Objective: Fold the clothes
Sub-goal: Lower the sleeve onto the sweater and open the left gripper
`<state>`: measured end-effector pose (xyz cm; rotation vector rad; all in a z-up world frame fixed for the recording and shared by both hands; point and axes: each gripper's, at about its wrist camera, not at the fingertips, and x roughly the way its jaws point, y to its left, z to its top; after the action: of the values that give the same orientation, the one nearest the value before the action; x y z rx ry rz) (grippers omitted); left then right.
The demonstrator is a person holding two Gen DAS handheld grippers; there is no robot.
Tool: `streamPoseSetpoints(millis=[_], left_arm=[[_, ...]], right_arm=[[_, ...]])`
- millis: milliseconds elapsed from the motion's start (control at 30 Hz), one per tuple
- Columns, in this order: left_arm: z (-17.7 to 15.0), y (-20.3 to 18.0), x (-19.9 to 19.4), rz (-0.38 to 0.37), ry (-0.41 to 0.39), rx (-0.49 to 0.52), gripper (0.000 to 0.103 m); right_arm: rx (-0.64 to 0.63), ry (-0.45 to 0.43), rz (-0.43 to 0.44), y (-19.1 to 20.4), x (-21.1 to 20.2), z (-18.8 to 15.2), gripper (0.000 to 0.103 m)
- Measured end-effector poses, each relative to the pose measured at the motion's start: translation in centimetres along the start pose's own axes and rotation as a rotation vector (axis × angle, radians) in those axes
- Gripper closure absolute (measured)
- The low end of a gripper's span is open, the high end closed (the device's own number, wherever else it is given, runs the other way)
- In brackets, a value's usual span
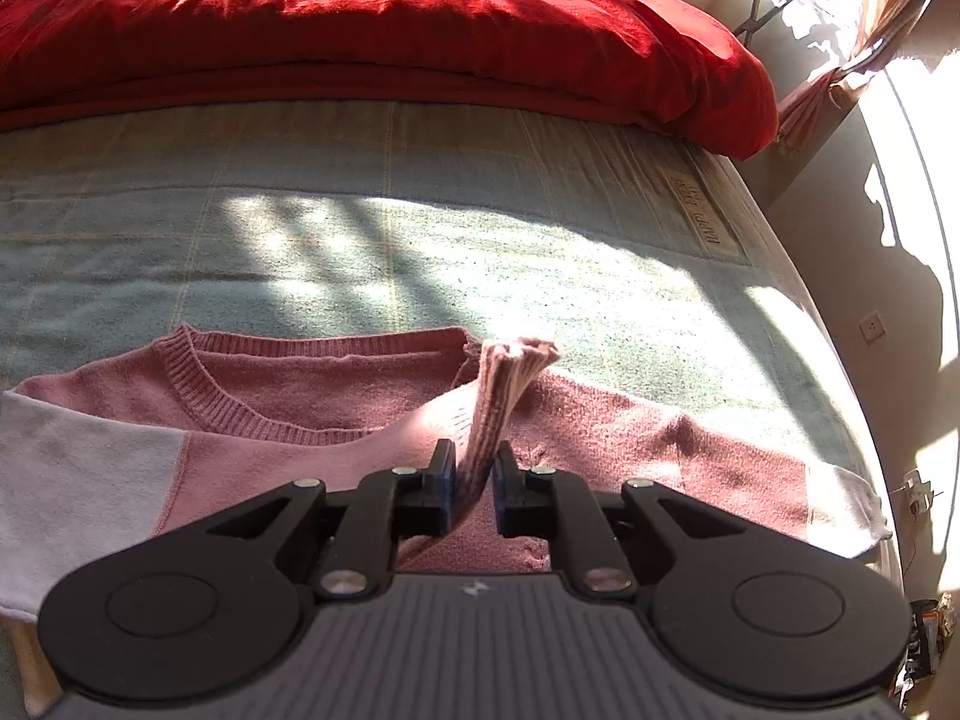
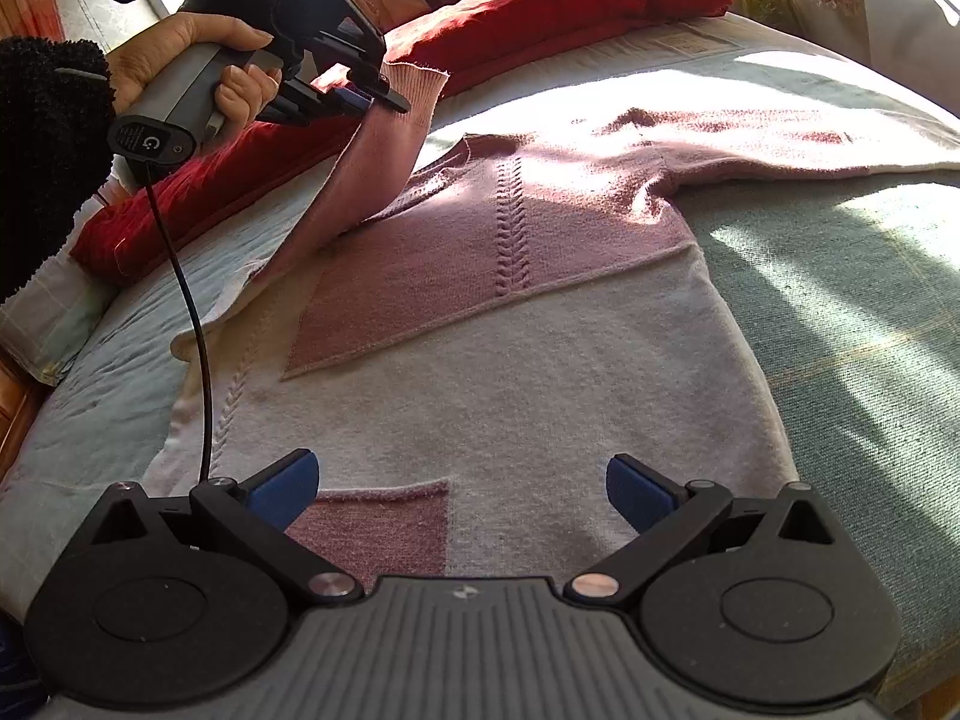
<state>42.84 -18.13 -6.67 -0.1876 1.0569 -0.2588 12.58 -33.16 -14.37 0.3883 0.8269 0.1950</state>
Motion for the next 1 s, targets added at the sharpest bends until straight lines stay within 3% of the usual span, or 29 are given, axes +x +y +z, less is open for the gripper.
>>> streamPoseSetpoints(millis=[267, 500, 600, 667, 867, 1000], left_arm=[[0.1, -0.8, -2.1, -0.027, -0.023, 0.062, 0.091], [0.0, 1.8, -5.9, 0.011, -0.045, 0.109, 0.089], [-0.3, 4.5, -8.3, 0.059, -0.061, 0.138, 0.088], [-0.5, 6.9, -10.0, 0.098, -0.072, 0.145, 0.081], [-2.3, 16.2, -12.4, 0.211, -0.045, 0.035, 0.068], [-5.2, 21.5, -11.3, 0.221, 0.009, -0.035, 0.065]], right_arm=[[0.002, 0.001, -0.010, 0.2, -0.2, 0.2, 0.000], [-0.028, -0.013, -0.019, 1.9, -0.9, 0.4, 0.000], [-0.045, -0.012, -0.027, 2.7, -1.1, 0.5, 0.000], [-0.053, -0.010, -0.033, 3.2, -1.1, 0.5, 0.000], [-0.074, 0.013, -0.054, 5.2, -0.5, 0.9, 0.000], [-0.082, 0.045, -0.059, 6.3, 0.5, 1.0, 0.000]])
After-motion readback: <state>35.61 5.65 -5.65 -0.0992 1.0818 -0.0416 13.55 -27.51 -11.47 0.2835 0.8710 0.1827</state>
